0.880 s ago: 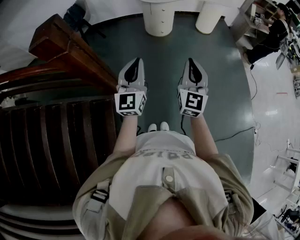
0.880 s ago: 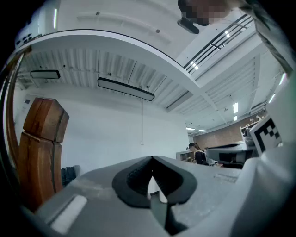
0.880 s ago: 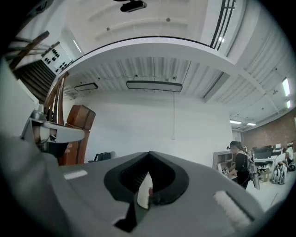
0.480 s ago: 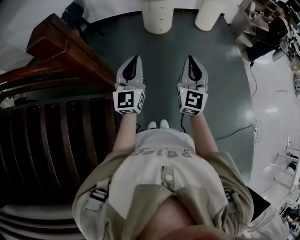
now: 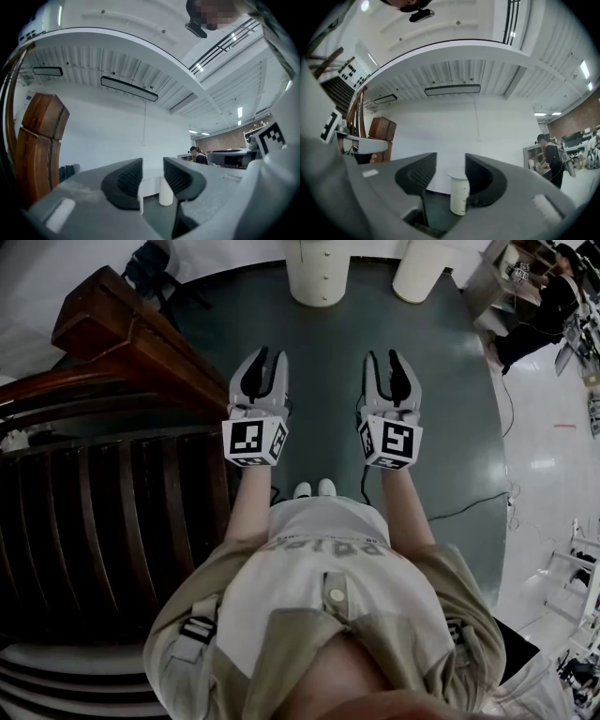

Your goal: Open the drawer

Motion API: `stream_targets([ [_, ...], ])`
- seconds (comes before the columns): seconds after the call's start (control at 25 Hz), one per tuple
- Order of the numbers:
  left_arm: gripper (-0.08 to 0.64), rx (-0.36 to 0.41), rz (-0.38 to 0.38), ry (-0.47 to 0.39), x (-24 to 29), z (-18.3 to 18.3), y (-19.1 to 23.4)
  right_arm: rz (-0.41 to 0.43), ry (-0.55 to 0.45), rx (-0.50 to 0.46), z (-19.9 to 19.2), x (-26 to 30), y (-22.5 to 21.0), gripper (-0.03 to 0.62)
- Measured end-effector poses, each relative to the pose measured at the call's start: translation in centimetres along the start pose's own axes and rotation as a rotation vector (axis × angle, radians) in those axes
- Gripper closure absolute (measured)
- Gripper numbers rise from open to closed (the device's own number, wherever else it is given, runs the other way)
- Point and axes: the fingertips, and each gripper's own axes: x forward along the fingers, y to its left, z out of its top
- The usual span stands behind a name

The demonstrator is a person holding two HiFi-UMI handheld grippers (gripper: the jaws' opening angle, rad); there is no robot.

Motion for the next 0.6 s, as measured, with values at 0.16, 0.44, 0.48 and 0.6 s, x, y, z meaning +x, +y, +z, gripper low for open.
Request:
stream_targets([
  [0.16,0.232,-0.021,0.005,0.039,0.6,-0.7,0.3,0.037,0.011,0.015,-0.4,0.5,-0.2,0.233],
  [0.44,0.23,-0.021,0.015,0.058,1.0,-1.4,0.8,0.033,0.044,-0.001,-1.5,1.1,-0.5,0.219],
  [0.48,0.23,-0.021,0.018,0.06,1.1,-1.4,0.7,0.033,0.048,-0.005,-1.6,1.1,-0.7,0.219],
  [0.6,0.23,-0.023,0.026,0.073,1.5,-1.7,0.4,0.036,0.067,-0.027,-1.8,1.0,-1.5,0.219],
])
